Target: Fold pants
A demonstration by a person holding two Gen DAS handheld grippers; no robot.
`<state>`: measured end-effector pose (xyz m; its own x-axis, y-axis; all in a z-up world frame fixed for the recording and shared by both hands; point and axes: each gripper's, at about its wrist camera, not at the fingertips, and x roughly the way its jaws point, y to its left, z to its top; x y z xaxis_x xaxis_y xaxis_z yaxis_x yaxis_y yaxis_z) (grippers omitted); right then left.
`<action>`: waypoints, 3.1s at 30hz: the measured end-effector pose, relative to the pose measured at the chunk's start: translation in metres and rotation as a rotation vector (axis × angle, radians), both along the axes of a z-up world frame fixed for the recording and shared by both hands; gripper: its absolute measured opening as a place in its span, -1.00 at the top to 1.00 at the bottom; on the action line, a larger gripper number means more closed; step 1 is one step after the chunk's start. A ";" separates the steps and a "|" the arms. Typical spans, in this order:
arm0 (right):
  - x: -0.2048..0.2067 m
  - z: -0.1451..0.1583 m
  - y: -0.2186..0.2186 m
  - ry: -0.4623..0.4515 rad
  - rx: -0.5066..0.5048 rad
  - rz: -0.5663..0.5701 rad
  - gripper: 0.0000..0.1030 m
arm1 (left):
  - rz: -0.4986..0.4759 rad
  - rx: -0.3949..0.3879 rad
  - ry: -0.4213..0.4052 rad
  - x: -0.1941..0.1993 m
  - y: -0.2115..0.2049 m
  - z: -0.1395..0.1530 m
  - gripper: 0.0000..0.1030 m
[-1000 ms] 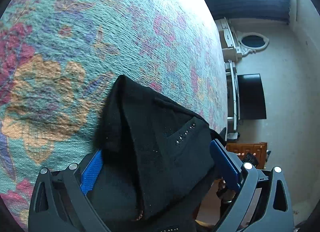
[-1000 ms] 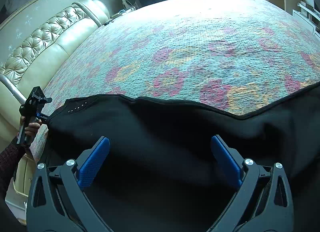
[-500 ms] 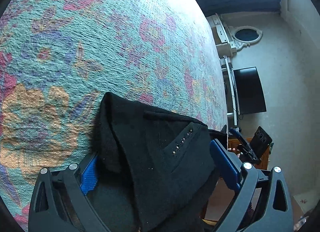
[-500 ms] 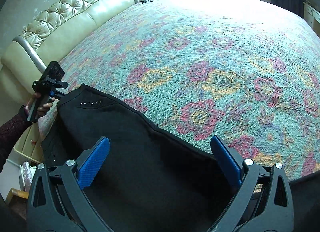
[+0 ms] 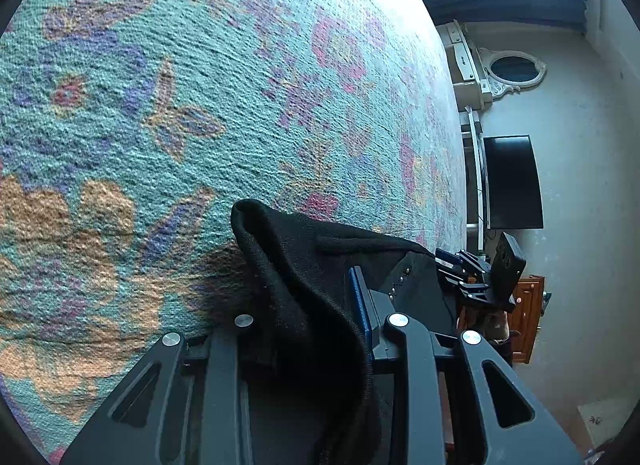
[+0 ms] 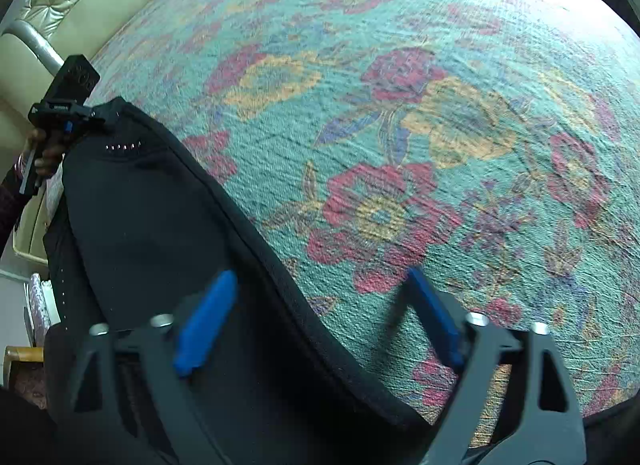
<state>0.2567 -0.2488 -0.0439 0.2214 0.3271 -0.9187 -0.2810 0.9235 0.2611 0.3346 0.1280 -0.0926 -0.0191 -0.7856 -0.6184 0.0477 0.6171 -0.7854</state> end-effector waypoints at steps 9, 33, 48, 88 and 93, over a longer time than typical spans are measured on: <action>-0.046 0.050 0.020 -0.201 -0.014 -0.048 0.84 | 0.024 -0.048 -0.238 -0.022 0.007 0.043 0.64; -0.283 0.030 0.059 -0.302 0.154 -0.171 -0.21 | 0.418 -0.203 -0.153 -0.274 0.106 0.035 -0.01; -0.287 -0.013 -0.024 -0.038 0.669 -0.624 -0.25 | 0.539 0.005 -0.128 -0.286 0.048 0.048 -0.13; -0.316 -0.011 -0.058 -0.038 0.583 -0.864 0.77 | 0.656 0.389 -0.122 -0.266 0.029 0.035 0.62; -0.318 -0.036 -0.067 0.068 0.670 -0.886 0.71 | 0.619 0.404 -0.153 -0.269 0.029 0.038 0.62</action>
